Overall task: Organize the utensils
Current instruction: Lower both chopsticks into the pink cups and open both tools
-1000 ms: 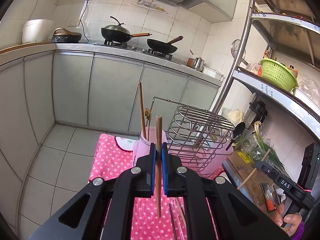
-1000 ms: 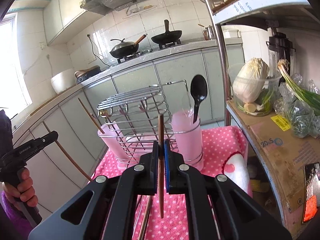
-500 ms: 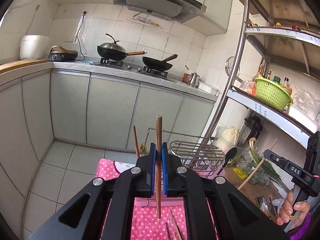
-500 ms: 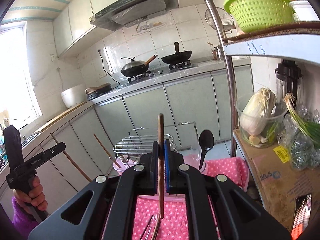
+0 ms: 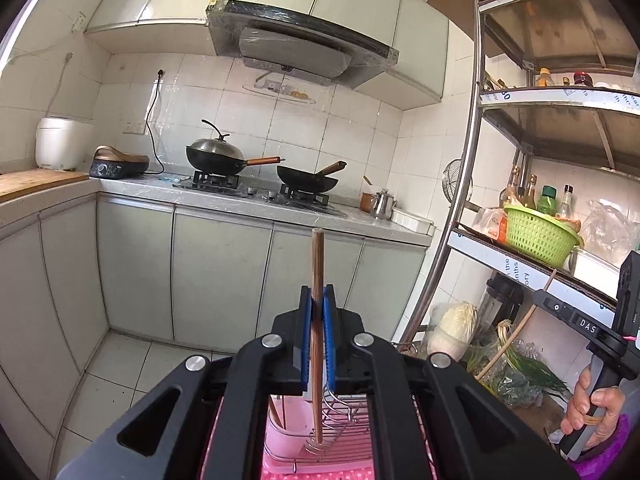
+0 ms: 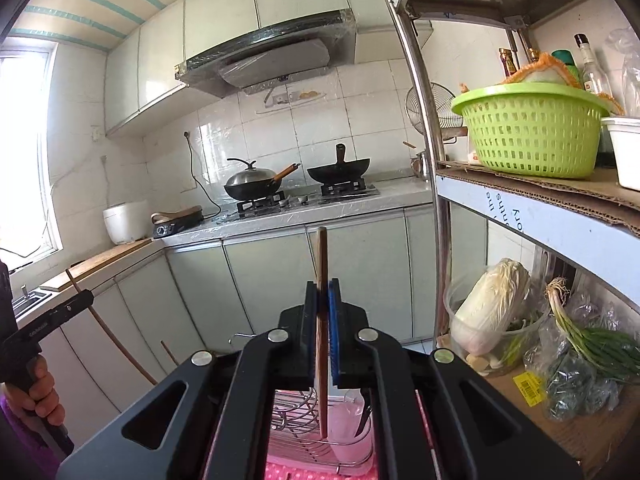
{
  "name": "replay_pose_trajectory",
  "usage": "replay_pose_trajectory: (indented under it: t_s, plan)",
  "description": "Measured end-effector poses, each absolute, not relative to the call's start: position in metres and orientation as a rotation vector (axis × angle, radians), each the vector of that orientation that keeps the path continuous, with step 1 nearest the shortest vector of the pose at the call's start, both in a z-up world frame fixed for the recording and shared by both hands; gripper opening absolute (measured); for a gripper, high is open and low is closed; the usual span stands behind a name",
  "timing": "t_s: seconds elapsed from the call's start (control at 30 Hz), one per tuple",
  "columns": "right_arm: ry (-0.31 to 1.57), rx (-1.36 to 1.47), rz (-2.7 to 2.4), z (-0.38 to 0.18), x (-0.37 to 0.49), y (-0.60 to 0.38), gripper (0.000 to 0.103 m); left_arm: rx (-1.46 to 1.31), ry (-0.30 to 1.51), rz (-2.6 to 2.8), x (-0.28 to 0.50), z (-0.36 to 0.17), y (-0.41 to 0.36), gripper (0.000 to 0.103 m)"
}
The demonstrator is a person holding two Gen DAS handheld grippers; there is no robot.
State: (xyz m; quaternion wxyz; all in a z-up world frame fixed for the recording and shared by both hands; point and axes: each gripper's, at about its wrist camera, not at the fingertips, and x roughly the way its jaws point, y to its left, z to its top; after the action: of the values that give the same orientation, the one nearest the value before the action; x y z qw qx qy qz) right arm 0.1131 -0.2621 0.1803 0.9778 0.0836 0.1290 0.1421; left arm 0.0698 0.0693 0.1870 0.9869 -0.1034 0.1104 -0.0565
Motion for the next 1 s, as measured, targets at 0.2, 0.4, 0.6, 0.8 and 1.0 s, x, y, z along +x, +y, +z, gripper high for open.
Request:
replay_pose_trajectory:
  t_s: [0.2, 0.4, 0.6, 0.8, 1.0]
  plan:
    - [0.287, 0.131, 0.257, 0.164, 0.134, -0.256, 0.006, -0.171, 0.2, -0.068, 0.091, 0.179, 0.069, 0.005]
    - [0.34, 0.127, 0.235, 0.138, 0.154, -0.251, 0.006, -0.167, 0.263, -0.043, 0.123, 0.152, 0.07, 0.005]
    - [0.403, 0.137, 0.238, 0.112, 0.167, -0.245, 0.006, -0.197, 0.369, -0.057, 0.146, 0.115, 0.071, 0.005]
    - [0.471, 0.158, 0.247, 0.082, 0.171, -0.241, 0.006, -0.194, 0.469, -0.067, 0.159, 0.077, 0.067, 0.005]
    - [0.514, 0.157, 0.248, 0.063, 0.174, -0.238, 0.006, -0.191, 0.522, -0.045, 0.169, 0.056, 0.068, 0.005]
